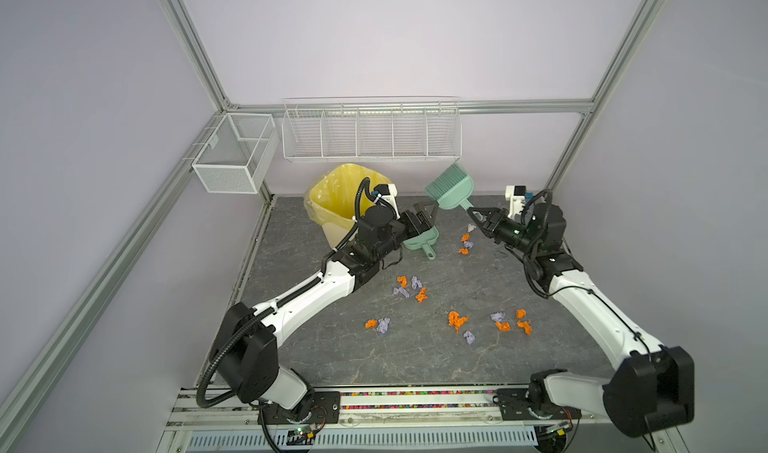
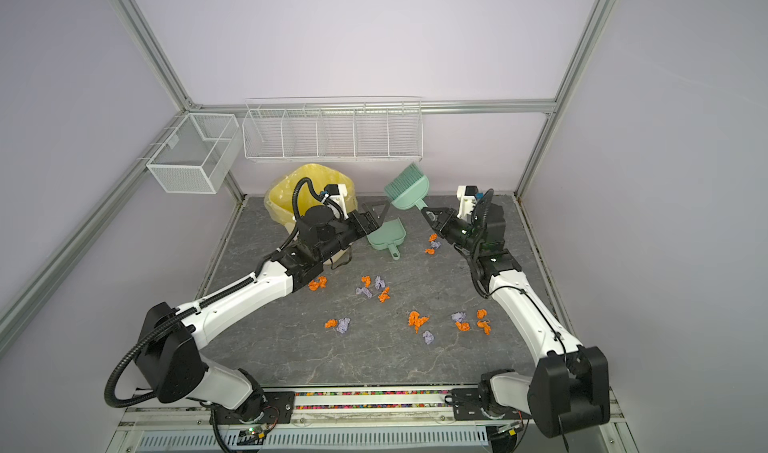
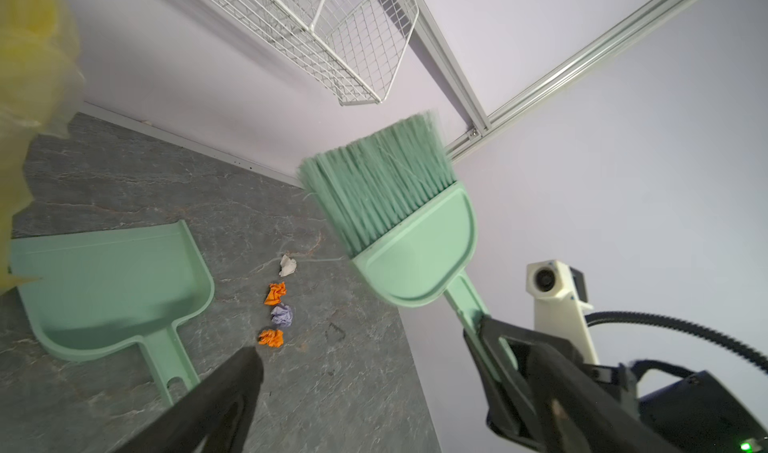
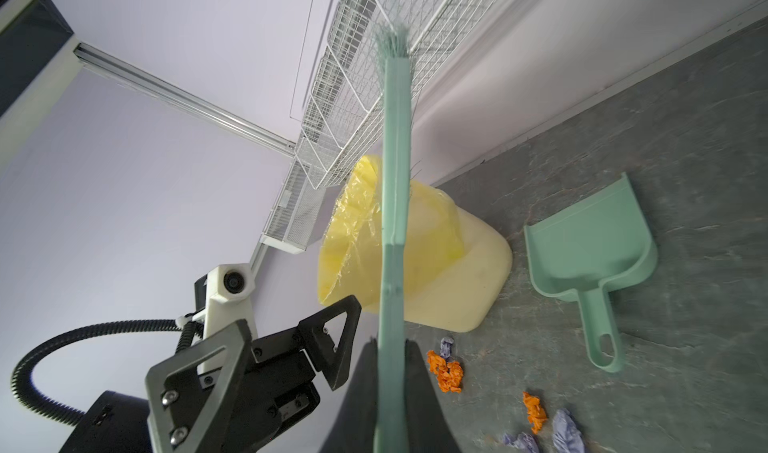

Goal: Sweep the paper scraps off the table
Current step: 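Pull the brush away with the left gripper while the right gripper holds the dustpan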

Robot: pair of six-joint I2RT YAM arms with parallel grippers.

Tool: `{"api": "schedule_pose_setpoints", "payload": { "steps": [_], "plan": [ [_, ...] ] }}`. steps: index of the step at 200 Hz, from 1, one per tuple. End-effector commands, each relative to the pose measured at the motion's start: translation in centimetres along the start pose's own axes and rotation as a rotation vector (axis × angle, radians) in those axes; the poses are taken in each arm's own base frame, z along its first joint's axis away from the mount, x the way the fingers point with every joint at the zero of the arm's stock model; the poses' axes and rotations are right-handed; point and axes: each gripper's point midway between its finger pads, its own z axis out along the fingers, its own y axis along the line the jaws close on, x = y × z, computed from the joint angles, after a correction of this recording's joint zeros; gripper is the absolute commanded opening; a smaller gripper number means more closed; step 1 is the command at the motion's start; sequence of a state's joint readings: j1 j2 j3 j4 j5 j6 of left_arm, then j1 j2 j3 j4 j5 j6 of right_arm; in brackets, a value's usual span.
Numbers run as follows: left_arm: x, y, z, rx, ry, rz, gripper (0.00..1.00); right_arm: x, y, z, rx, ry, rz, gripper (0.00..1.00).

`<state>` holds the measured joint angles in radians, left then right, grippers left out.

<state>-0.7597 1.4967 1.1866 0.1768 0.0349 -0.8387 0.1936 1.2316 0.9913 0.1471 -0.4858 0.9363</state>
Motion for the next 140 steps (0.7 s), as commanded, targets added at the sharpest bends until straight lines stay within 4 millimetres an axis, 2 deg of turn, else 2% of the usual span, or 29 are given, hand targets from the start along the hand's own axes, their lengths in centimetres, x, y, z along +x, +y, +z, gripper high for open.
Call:
{"api": "schedule_pose_setpoints", "payload": {
  "steps": [1, 35, 56, 90, 115, 140],
  "plan": [
    [2.0, 3.4, -0.8, -0.163, 0.082, 0.059, 1.00, 0.4, -3.3, -2.7, 0.219, 0.010, -0.085, 0.07],
    [4.1, 6.4, -1.6, -0.306, 0.152, 0.071, 1.00, 0.1, -5.0, -5.6, 0.373, -0.028, -0.154, 0.07],
    [5.4, 8.0, -1.9, -0.364, 0.167, 0.070, 1.00, 0.0, -5.7, -6.5, 0.425, -0.037, -0.178, 0.07],
    [7.4, 9.2, -1.1, -0.414, 0.229, 0.052, 1.00, -0.2, -6.4, -7.5, 0.490, -0.053, -0.199, 0.07],
    [8.6, 9.8, -0.3, -0.446, 0.281, 0.050, 1.00, -0.5, -6.3, -8.5, 0.532, -0.056, -0.237, 0.07],
    [9.8, 11.3, 0.2, -0.517, 0.327, 0.032, 1.00, -0.7, -6.4, -9.4, 0.563, -0.076, -0.278, 0.07]
  ]
}}
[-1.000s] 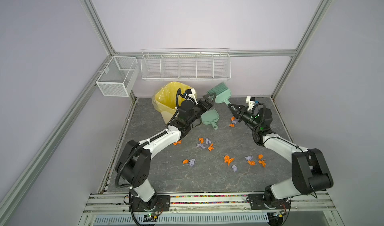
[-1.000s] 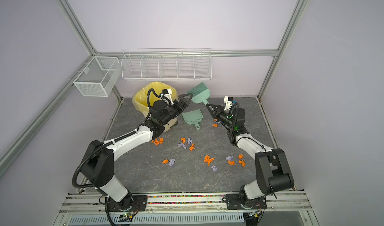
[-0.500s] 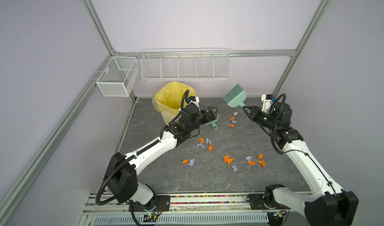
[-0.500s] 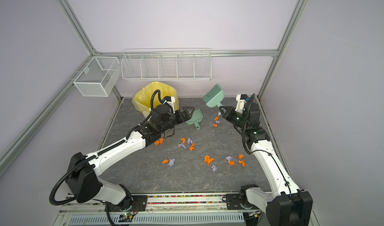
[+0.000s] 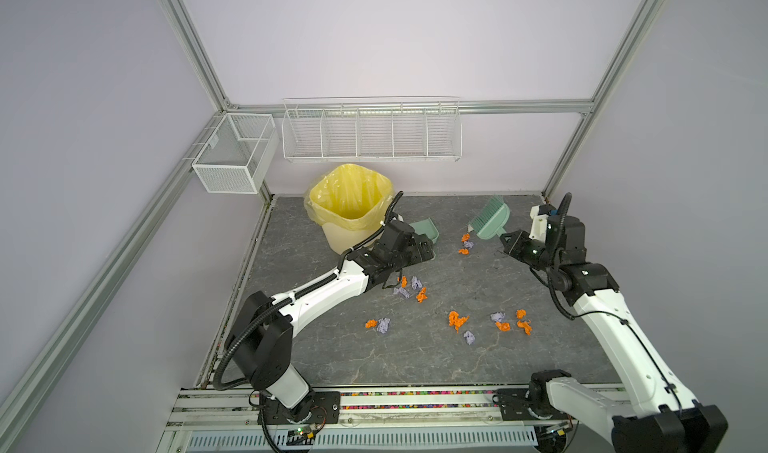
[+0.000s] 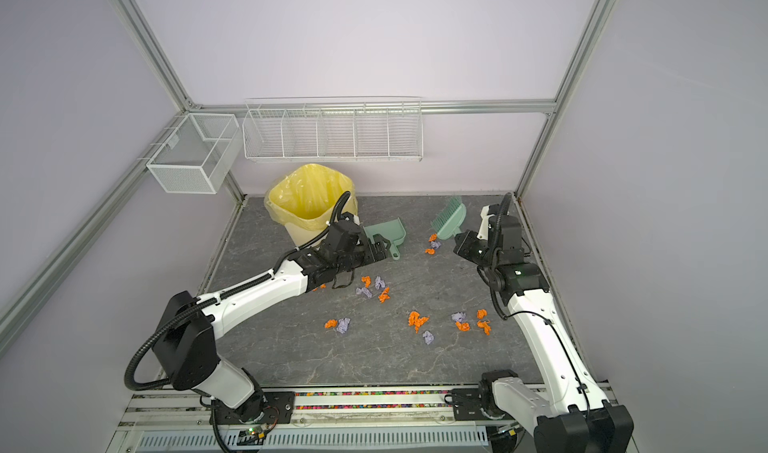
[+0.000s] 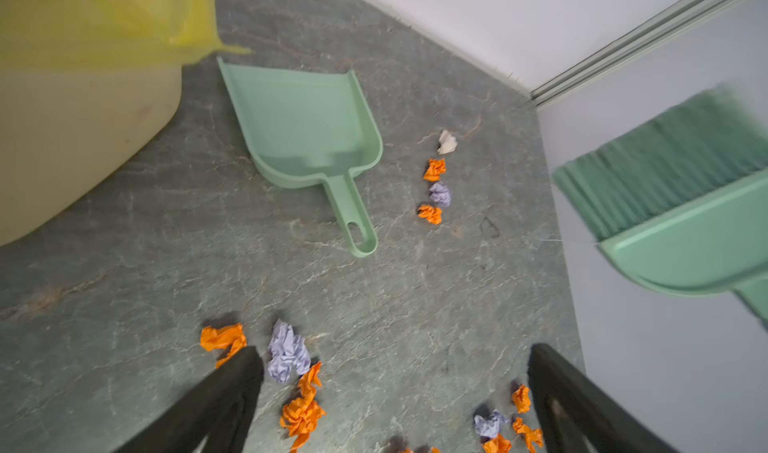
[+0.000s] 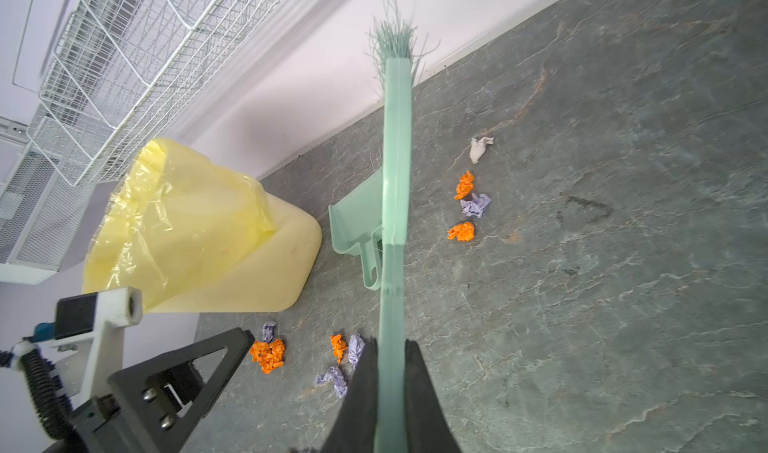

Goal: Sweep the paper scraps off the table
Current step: 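Pull the brush away with the left gripper while the right gripper holds the dustpan, then lower the green dustpan onto the table beside the scraps with the left gripper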

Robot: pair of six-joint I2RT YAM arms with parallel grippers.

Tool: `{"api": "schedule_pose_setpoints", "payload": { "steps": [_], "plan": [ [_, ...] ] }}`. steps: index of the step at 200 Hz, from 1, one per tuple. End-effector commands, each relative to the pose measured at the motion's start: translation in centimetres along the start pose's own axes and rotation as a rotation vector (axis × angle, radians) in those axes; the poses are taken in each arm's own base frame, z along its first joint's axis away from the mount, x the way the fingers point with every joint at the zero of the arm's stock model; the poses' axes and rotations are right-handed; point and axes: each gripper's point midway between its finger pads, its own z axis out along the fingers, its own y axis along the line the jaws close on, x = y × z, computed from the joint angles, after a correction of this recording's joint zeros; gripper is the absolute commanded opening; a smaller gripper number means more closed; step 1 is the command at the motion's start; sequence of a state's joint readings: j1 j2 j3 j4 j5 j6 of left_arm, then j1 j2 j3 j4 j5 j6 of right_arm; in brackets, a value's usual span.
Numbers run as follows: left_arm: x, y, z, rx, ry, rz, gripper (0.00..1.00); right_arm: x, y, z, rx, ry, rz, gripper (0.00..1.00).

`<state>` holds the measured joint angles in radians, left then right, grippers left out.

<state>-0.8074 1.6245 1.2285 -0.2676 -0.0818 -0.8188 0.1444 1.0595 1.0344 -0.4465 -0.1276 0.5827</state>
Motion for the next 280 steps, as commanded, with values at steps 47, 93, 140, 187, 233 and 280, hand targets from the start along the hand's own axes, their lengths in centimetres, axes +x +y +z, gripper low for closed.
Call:
{"api": "schedule_pose_setpoints", "payload": {
  "steps": [47, 93, 140, 187, 233, 280],
  "plan": [
    [1.7, 1.7, 2.8, -0.135, 0.096, -0.022, 1.00, -1.0, -0.5, -1.9, 0.045, -0.066, -0.091, 0.07],
    [2.4, 1.3, 5.6, -0.133, 0.144, -0.041, 1.00, -0.7, -0.6, -2.5, 0.050, -0.066, -0.104, 0.07],
    [1.7, 1.8, 7.6, -0.181, 0.183, -0.052, 0.99, -0.3, -1.1, -2.1, 0.063, -0.051, -0.108, 0.07],
    [2.0, 3.3, 9.0, -0.211, 0.197, -0.087, 0.93, 0.0, -1.4, -1.9, 0.070, -0.040, -0.105, 0.07],
    [2.4, 3.8, 10.0, -0.231, 0.204, -0.098, 0.84, 0.0, -1.2, -1.6, 0.057, -0.040, -0.108, 0.07],
    [2.1, 4.0, 10.9, -0.245, 0.185, -0.112, 0.79, 0.2, -1.2, -0.9, 0.056, -0.015, -0.117, 0.07]
  ]
}}
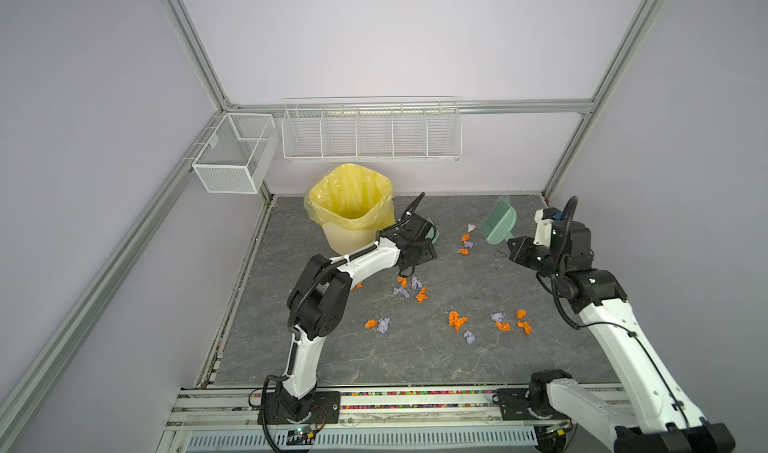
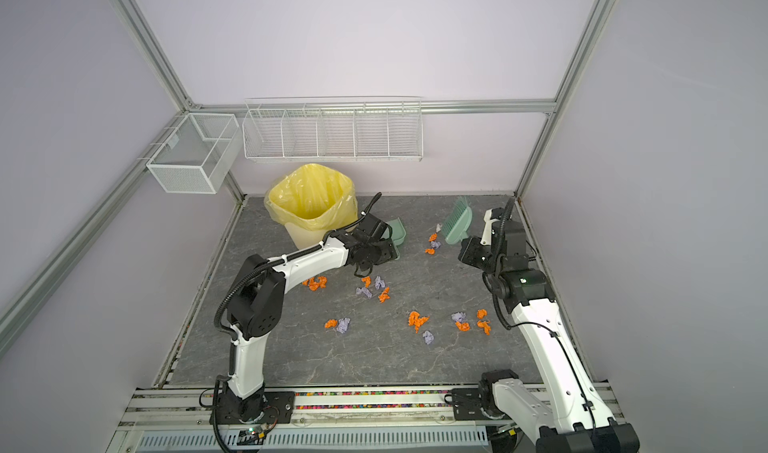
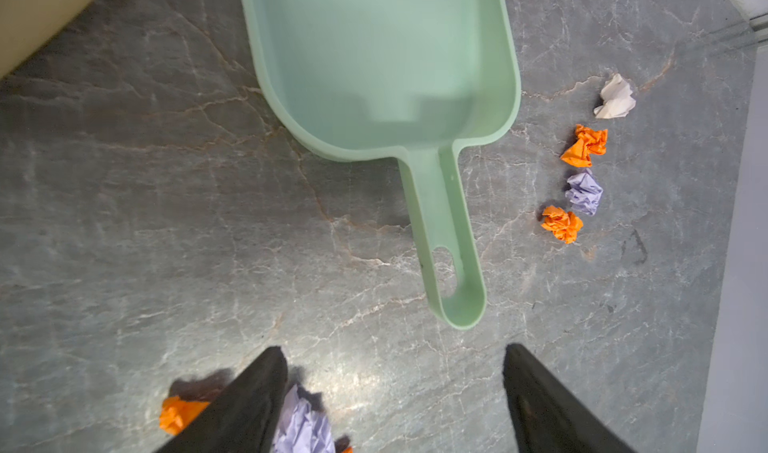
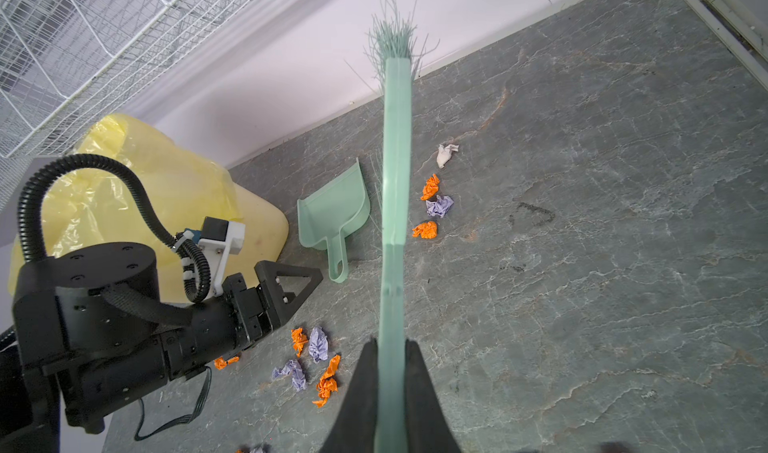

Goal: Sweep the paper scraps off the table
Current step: 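Lower the green dustpan onto the table beside the scraps with the left gripper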

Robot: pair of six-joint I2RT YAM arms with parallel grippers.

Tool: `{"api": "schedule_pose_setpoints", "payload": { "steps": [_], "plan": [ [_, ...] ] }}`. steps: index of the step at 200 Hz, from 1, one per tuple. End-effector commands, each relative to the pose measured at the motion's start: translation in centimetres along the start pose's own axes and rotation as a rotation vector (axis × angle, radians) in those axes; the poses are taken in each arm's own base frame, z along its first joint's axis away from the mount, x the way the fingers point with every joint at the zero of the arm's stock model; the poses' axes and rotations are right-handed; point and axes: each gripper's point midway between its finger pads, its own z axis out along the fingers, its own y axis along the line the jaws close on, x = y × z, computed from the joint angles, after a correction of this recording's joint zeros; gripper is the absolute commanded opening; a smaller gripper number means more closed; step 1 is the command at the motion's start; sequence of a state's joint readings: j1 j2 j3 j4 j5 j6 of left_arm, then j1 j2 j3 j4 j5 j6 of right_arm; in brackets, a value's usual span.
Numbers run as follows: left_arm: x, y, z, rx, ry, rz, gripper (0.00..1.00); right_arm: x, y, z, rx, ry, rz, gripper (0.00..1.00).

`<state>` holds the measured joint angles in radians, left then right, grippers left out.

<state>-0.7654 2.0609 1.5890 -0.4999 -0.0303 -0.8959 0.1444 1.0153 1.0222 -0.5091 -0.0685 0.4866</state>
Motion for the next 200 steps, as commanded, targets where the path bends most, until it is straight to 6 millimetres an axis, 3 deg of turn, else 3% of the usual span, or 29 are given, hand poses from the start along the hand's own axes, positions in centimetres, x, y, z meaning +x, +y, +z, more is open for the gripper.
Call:
{"api": "schedule_pose_setpoints", "payload": {
  "steps": [1, 30, 108, 200],
  "plan": [
    [-0.8, -0.1, 0.5, -0.016, -0.024, -0.027, 0.78, -0.4, 0.1, 0.3, -0.010, -0.012, -0.025, 0.07],
    [-1.3, -0.2, 1.0, -0.028, -0.044, -0.034, 0.68, -0.3, 0.1, 0.1, -0.012, -0.014, -0.019, 0.07],
    [-1.6, 0.3, 2.2, -0.060, -0.065, -0.018, 0.58, -0.1, 0.3, 0.1, -0.028, -0.007, -0.015, 0.07],
    [-1.6, -0.7, 3.1, -0.037, -0.064, -0.014, 0.55, -0.2, 0.5, 0.1, -0.035, -0.010, -0.010, 0.07]
  ]
}}
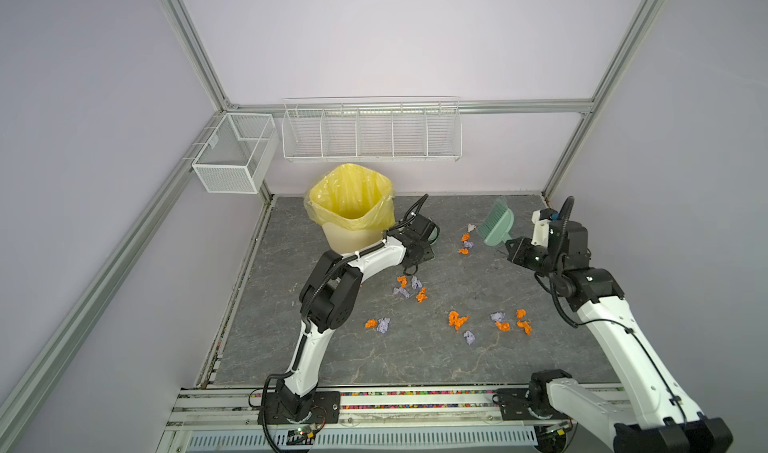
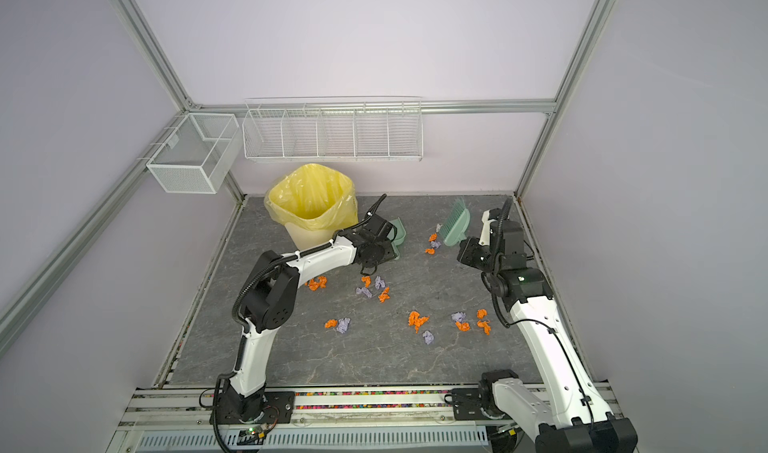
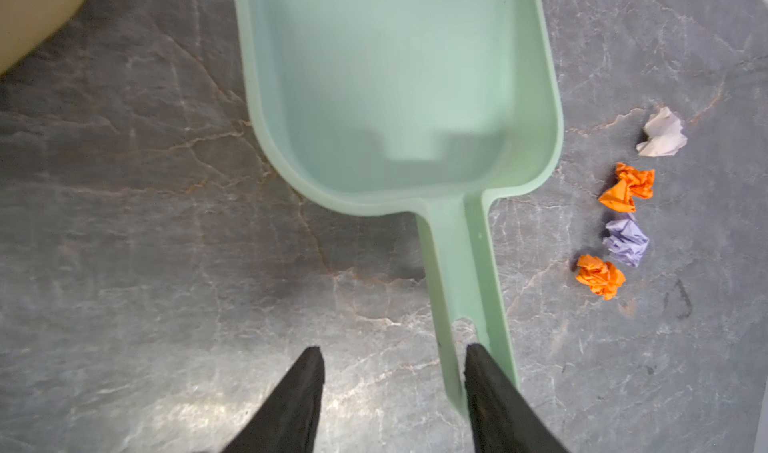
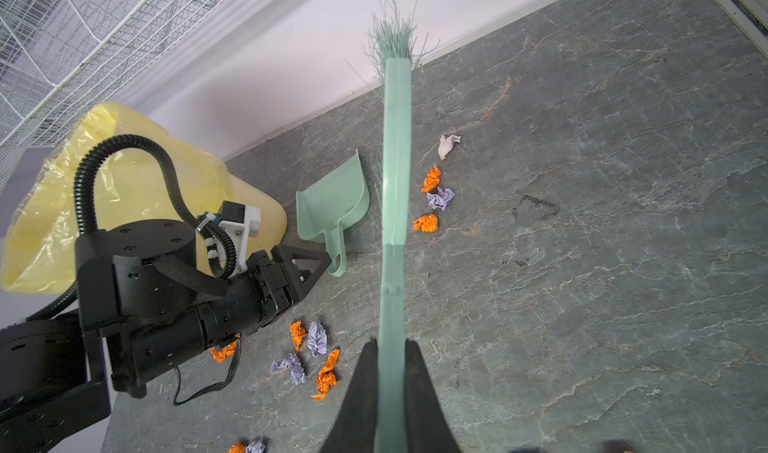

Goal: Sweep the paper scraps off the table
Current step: 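Lower the green dustpan onto the table beside the scraps with the left gripper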

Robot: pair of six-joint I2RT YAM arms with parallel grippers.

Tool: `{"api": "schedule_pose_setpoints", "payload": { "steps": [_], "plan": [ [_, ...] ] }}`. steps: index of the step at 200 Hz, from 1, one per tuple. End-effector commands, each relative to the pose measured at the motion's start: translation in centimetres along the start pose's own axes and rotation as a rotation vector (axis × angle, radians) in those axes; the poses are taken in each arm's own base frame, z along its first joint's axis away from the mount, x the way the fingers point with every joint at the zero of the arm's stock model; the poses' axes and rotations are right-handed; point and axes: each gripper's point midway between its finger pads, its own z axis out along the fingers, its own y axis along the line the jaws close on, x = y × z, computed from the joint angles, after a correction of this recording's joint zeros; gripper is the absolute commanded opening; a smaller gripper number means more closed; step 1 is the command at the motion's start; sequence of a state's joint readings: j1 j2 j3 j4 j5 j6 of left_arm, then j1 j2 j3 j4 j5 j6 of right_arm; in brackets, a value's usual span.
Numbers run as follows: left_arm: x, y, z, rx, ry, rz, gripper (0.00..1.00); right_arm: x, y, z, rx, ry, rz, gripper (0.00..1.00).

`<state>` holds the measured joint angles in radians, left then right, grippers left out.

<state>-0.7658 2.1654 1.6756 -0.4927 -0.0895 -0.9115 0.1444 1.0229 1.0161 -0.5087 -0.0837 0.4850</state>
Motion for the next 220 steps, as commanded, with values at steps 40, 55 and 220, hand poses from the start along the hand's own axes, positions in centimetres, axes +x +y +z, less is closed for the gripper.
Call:
{"api": "schedule_pose_setpoints", "payload": {
  "steps": [40, 55, 220],
  "plan": [
    [0.2, -1.1, 0.9, 0.017, -0.006, 0.000, 0.54, -0.3, 0.4, 0.2, -0.030, -0.010, -0.011, 0.07],
    [0.6, -1.1, 1.2, 0.009, 0.006, 0.004, 0.51, -0.3, 0.4, 0.0, -0.027, -0.014, -0.005, 0.07],
    [1.2, -0.7, 2.3, -0.008, 0.021, 0.013, 0.15, -1.3, 0.9, -1.7, -0.036, -0.058, -0.016, 0.07]
  ]
}}
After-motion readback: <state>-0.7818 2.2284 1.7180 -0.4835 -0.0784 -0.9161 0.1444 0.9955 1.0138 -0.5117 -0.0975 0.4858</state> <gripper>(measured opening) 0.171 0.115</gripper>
